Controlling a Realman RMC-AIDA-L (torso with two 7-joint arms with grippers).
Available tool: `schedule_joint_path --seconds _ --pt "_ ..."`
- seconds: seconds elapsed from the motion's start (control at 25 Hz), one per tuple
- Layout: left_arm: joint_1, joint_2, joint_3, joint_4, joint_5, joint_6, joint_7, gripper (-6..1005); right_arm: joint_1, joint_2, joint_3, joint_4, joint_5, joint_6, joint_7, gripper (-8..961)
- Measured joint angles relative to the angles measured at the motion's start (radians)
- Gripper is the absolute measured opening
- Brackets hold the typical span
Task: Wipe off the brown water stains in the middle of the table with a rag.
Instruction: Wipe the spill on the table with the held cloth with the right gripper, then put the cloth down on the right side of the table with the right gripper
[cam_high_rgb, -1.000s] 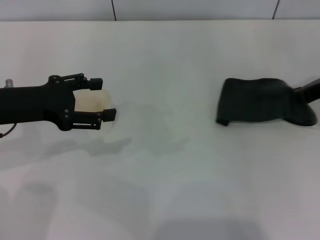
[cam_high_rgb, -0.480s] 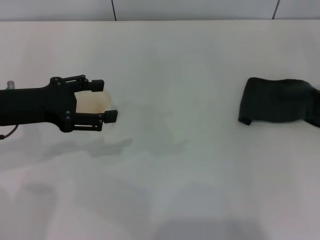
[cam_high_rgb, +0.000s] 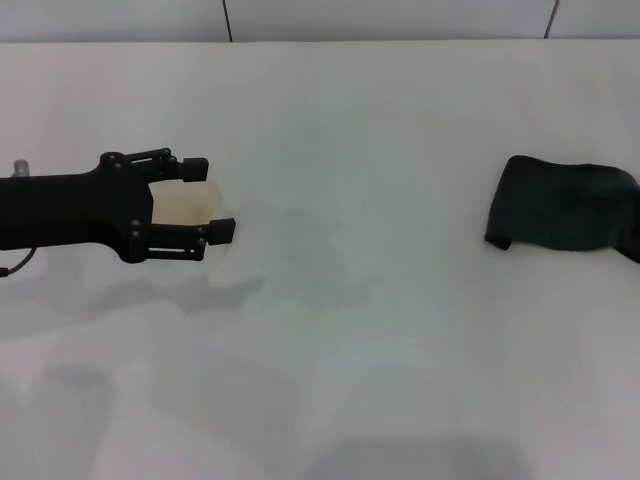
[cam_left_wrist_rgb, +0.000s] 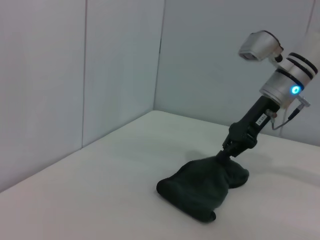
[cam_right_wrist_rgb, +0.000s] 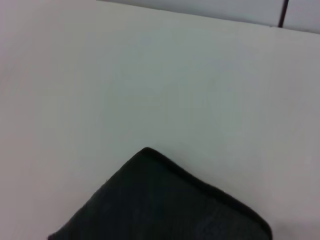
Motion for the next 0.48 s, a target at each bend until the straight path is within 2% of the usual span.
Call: schedule_joint_path --seconds 0.08,0.48 --pt "-0.001 0.0 0.0 0.0 0.0 0.0 0.0 884 0.001 0.0 0.002 0.0 -0.001 -0.013 -0.001 34" --pt "-0.005 -0.001 0.0 0.002 0.003 0.0 0.0 884 0.0 0.002 0.023 -0.016 0.007 -0.05 -0.024 214"
